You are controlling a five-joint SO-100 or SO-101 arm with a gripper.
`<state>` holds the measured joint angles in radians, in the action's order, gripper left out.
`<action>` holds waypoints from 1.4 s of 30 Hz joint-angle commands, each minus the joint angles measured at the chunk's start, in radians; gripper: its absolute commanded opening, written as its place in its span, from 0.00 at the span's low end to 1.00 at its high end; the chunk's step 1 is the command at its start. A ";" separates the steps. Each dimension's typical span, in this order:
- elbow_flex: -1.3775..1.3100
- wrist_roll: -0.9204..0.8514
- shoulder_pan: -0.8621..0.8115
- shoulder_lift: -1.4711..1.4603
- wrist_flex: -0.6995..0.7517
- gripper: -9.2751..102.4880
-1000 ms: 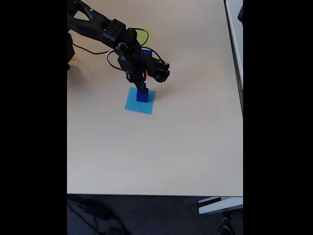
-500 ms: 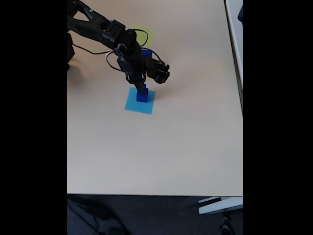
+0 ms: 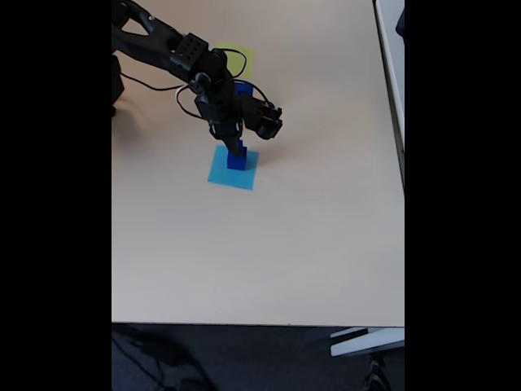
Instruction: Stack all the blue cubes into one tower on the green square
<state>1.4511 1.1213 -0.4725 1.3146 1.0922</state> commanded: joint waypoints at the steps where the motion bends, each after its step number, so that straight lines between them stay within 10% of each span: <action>1: -0.009 -0.008 -0.006 0.009 -0.021 0.13; 42: 0.002 0.005 0.003 0.028 -0.029 0.28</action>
<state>1.4573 1.1152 -0.4709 1.3146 1.0830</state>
